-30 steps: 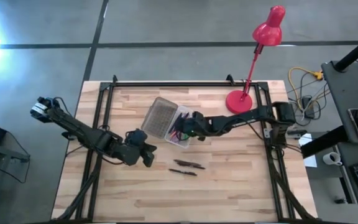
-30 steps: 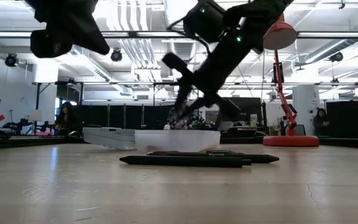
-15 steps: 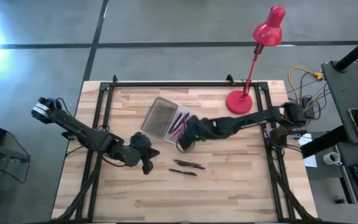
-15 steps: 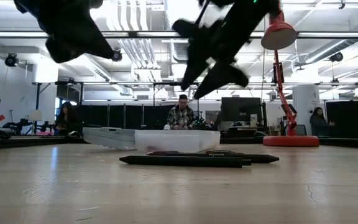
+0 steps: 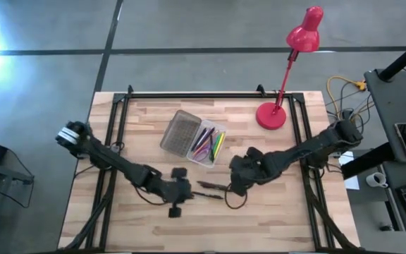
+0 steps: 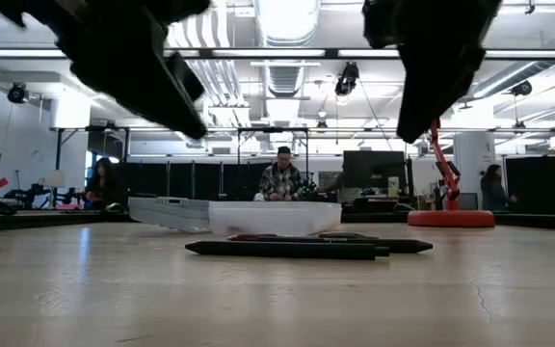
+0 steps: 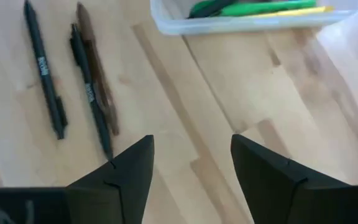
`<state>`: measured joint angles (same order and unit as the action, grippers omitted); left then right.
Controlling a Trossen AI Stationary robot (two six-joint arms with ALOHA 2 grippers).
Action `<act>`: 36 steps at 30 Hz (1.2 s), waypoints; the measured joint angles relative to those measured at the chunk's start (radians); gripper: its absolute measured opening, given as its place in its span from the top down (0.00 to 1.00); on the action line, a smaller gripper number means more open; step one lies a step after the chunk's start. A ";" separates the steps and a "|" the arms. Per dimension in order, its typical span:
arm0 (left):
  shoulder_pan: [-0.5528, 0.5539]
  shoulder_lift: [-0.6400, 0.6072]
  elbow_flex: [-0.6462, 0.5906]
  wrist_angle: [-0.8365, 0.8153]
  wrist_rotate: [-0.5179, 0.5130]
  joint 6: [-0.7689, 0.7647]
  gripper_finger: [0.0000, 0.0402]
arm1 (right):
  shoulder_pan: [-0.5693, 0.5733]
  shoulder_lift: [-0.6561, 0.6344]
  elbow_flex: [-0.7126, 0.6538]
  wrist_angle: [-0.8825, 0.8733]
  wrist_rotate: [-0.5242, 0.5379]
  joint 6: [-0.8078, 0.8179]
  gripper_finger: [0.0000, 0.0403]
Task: Pick & place school supplies into a supply box
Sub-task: Put the black pen into the supply box
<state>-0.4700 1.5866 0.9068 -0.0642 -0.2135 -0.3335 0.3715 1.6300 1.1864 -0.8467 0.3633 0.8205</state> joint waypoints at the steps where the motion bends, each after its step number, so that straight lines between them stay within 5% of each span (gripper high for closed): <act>1: 0.000 0.034 0.027 -0.021 0.000 0.009 0.93 | 0.015 0.000 -0.001 -0.001 0.000 0.017 0.49; 12: 0.006 0.227 0.252 -0.145 -0.002 0.076 0.64 | 0.182 0.000 -0.039 -0.136 0.004 0.190 0.49; 27: 0.133 0.291 0.270 -0.148 0.106 0.190 0.62 | 0.373 0.000 -0.111 -0.137 0.005 0.571 0.49; 36: 0.129 0.291 0.231 -0.150 0.144 0.202 0.62 | 0.389 0.000 -0.125 -0.139 0.008 0.630 0.49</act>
<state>-0.3412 1.8774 1.1382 -0.2137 -0.0697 -0.1314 0.7609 1.6302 1.0615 -0.9858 0.3717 1.4504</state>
